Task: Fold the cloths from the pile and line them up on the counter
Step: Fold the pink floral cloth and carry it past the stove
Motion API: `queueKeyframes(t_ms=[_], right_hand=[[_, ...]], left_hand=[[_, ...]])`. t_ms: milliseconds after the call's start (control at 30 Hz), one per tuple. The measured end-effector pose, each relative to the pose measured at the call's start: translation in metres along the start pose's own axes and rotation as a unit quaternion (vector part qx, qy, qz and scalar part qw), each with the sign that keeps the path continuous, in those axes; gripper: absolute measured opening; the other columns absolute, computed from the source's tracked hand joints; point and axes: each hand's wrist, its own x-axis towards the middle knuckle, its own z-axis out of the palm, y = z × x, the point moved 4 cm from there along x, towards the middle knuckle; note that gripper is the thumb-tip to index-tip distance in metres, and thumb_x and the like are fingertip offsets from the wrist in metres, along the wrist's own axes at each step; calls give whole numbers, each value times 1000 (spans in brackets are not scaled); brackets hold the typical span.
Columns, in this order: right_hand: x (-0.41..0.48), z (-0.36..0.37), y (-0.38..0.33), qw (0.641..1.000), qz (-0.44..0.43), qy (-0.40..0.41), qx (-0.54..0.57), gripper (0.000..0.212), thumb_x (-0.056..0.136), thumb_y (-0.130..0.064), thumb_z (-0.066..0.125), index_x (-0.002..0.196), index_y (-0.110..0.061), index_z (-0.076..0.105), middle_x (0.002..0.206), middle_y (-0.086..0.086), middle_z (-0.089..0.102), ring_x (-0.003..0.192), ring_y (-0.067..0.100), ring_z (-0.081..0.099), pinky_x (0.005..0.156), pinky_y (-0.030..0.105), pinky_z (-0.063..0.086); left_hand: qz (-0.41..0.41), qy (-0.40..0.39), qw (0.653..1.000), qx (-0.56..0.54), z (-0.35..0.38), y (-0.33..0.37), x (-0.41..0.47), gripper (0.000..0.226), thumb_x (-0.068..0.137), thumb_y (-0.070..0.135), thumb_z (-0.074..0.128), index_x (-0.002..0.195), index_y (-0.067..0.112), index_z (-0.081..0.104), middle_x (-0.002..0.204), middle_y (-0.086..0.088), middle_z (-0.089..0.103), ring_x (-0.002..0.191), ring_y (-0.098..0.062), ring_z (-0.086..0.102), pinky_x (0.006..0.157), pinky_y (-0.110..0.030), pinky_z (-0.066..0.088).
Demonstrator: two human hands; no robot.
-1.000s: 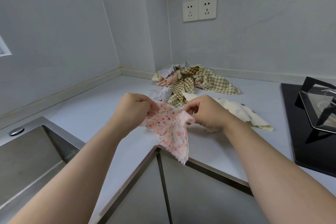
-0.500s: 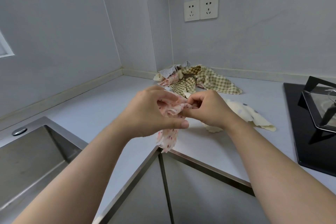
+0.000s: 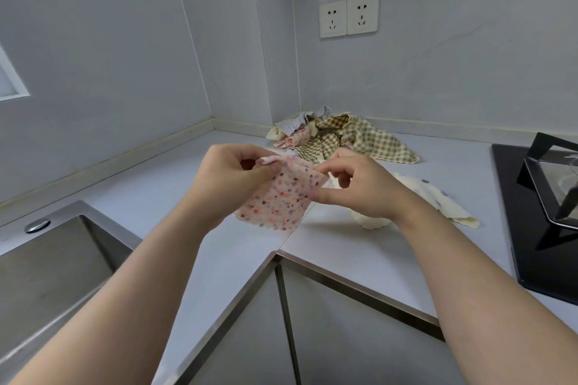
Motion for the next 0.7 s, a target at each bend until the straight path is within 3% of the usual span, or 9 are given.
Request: queueKeyframes(t_ms=[100,200,267,367,533,667,700], right_hand=[[-2,-3,-9,999,-8,-21,50,19,75,-35,84,86,-21,76,93,-3,52,67,8,43,60,14,39],[-4,-5,-13,986,-29,-47,160,11,78,-28,83,73,-20,76,94,-6,56,74,30,42,58,23,38],[-4,-5,-13,975,-19,-59,212,15,77,-30,82,70,-18,75,94,-5,58,74,28,41,55,30,33],[-4,-5,-11,977,-8,-49,207,25,77,-36,81,66,-16,72,92,-1,60,70,25,42,53,32,31],[-1,-12,-4,988,8,23,156,33,90,-27,69,61,-11,66,87,7,62,61,0,54,56,10,40],[0,-12,-1,988,13,15,151,29,90,-28,71,64,-15,69,78,8,64,55,4,48,53,12,38],[0,-12,1,990,16,11,142,27,89,-32,73,66,-16,70,75,9,65,54,10,46,50,20,39]], left_hand=[[-12,3,1000,-27,-5,-10,6,13,85,14,77,79,25,80,82,-5,76,77,-17,70,77,-35,55],[-60,-28,996,-57,-2,-25,10,7,84,10,77,85,17,79,91,-14,75,84,-23,67,88,-43,53],[-92,-68,990,-80,6,-32,8,7,85,6,75,91,9,78,95,-12,75,93,-23,70,96,-41,54],[-102,-96,985,-99,15,-37,8,8,87,4,71,94,3,75,99,-12,75,99,-25,70,93,-36,55],[-118,-119,962,-214,17,-35,8,17,95,8,60,94,-3,72,97,-13,75,91,-22,72,86,-30,57],[-103,-83,968,-214,17,-33,9,18,96,10,59,93,0,73,94,-12,75,88,-22,69,86,-32,56],[-93,-66,972,-207,16,-33,10,17,96,10,59,93,1,73,92,-11,74,87,-22,68,86,-33,56]])
